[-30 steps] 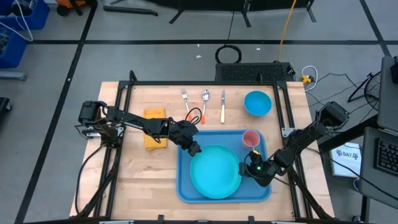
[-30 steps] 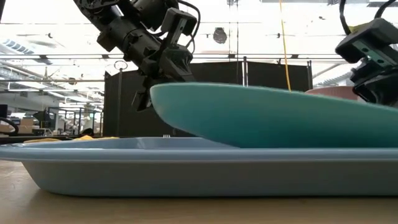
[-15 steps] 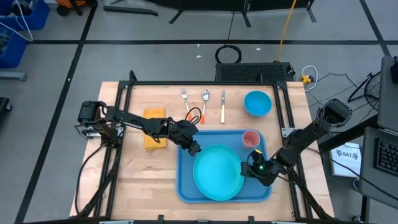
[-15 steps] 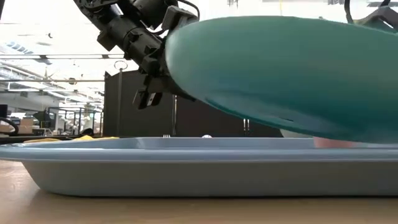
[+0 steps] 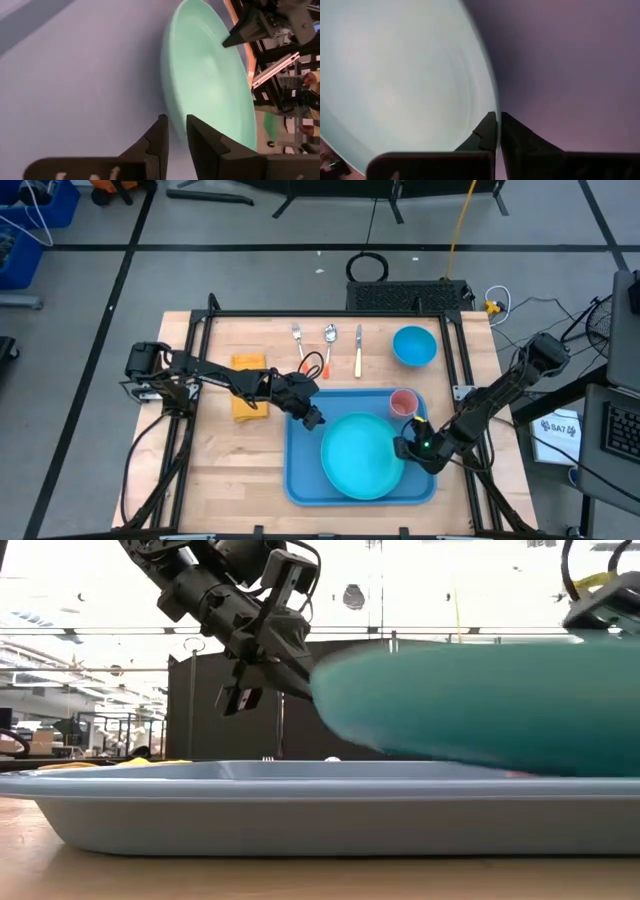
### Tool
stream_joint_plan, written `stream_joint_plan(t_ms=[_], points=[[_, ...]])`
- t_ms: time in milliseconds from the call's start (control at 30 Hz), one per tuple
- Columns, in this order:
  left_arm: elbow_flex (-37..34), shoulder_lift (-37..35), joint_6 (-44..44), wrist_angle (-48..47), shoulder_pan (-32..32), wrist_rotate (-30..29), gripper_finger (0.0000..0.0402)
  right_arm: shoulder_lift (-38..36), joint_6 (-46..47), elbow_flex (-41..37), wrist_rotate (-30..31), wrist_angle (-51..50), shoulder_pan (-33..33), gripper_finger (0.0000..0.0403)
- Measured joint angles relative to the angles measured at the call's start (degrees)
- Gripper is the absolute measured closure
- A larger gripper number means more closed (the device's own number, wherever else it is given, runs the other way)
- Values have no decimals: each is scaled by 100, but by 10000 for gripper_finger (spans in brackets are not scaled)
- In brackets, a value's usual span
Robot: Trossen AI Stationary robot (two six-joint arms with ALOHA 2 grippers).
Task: Set up tray
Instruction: Put the green plate at the center of the blue serving tray
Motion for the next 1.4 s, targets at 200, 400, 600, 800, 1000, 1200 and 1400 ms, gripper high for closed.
stream_joint_plan(t_ms=[200,400,600,800,1000,1200,1400], points=[[0,0,7,0,0,-34,332,-22,106,0,-307,-314,-1,402],[0,1,7,-2,0,-34,332,-22,141,0,-293,-330,-1,402],[0,1,10,-2,0,-36,332,-37,83,0,-283,-192,-10,379],[0,1,120,-2,4,-38,332,-35,27,0,-269,-128,-12,359],[0,1,158,-2,4,-38,332,-64,-138,0,-280,204,-12,356],[0,1,232,-4,4,-38,332,-406,-66,0,-100,-72,1,356],[0,1,269,-4,4,2,332,-800,-49,0,354,-238,1,358]])
